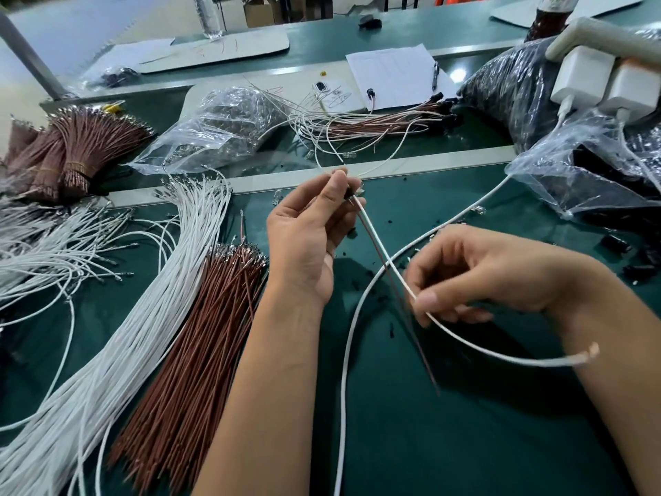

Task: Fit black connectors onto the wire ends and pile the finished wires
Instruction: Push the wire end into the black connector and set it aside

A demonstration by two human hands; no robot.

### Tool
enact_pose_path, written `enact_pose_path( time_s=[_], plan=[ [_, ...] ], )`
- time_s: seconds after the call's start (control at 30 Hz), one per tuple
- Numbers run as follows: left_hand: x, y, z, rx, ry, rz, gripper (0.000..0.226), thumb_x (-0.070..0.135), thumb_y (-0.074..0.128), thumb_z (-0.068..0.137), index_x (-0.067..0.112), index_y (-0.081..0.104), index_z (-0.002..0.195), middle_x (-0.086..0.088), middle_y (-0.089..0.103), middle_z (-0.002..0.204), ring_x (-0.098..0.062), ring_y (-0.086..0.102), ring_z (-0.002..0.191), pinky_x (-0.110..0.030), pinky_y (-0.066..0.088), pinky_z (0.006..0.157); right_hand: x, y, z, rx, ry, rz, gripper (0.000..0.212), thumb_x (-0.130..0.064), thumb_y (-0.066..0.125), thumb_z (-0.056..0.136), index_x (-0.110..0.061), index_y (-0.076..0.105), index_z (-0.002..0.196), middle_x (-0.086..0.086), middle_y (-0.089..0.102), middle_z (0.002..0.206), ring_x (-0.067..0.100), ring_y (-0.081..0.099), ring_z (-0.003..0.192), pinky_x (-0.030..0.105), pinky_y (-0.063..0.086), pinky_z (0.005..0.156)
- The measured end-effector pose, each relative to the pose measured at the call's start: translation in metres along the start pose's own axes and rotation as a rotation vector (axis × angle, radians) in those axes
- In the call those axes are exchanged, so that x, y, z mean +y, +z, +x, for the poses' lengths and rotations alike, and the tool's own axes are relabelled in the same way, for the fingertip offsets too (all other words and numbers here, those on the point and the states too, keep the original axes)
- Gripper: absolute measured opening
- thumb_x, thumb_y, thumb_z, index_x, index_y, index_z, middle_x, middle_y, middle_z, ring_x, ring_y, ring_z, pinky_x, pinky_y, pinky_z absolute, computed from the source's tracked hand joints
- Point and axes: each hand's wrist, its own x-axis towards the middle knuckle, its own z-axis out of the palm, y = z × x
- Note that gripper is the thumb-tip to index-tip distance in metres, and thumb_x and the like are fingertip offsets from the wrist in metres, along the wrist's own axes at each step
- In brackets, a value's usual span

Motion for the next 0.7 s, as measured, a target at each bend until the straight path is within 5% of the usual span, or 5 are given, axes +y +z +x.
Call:
enact_pose_path(
  time_s=[0.07, 0.23, 0.43, 0.53, 0.7],
  plan=[
    [0.0, 0.0, 0.001, -0.018, -0.007, 0.013, 0.021, 0.022, 0.078, 0.074, 0.012, 0.078, 0.093, -0.006, 0.077, 0.089, -0.015, 0.068, 0.069, -0.021, 0.055, 0.065, 0.0, 0.002, 0.001, 0.012, 0.011, -0.032, 0.012, -0.015, 0.072, 0.09, -0.004, 0.074, 0.085, 0.005, 0.063, 0.064, 0.014, 0.046, 0.048, 0.015, 0.037, 0.039],
    [-0.009, 0.007, -0.003, -0.102, -0.072, 0.227, 0.009, 0.013, 0.075, 0.085, 0.01, 0.077, 0.094, -0.006, 0.077, 0.085, -0.01, 0.067, 0.064, -0.021, 0.054, 0.069, 0.003, 0.014, 0.024, 0.477, -0.149, 0.135, 0.023, -0.027, 0.07, 0.089, -0.006, 0.072, 0.081, 0.0, 0.066, 0.062, 0.006, 0.052, 0.047, 0.016, 0.035, 0.035],
    [-0.007, 0.004, 0.0, -0.042, -0.068, 0.177, 0.007, 0.009, 0.072, 0.088, 0.008, 0.076, 0.095, -0.006, 0.077, 0.085, -0.013, 0.066, 0.066, -0.021, 0.053, 0.067, 0.004, 0.014, 0.02, 0.36, -0.066, 0.052, 0.024, -0.019, 0.069, 0.096, -0.014, 0.074, 0.073, -0.001, 0.066, 0.06, 0.005, 0.052, 0.043, 0.015, 0.037, 0.036],
    [-0.007, 0.003, -0.002, -0.09, -0.111, 0.246, 0.008, 0.011, 0.074, 0.088, 0.009, 0.076, 0.095, -0.007, 0.078, 0.087, -0.012, 0.067, 0.067, -0.017, 0.051, 0.063, 0.005, 0.017, 0.027, 0.523, -0.081, 0.146, 0.025, -0.037, 0.072, 0.086, -0.013, 0.077, 0.082, 0.007, 0.069, 0.073, 0.01, 0.056, 0.052, 0.018, 0.038, 0.036],
    [-0.01, 0.006, -0.003, -0.13, -0.112, 0.306, 0.005, 0.011, 0.075, 0.088, 0.014, 0.078, 0.092, -0.008, 0.078, 0.089, -0.01, 0.067, 0.069, -0.016, 0.05, 0.063, 0.007, 0.018, 0.031, 0.624, -0.101, 0.152, 0.028, -0.033, 0.077, 0.082, -0.005, 0.076, 0.082, 0.01, 0.068, 0.07, 0.011, 0.052, 0.047, 0.018, 0.036, 0.035]
  ],
)
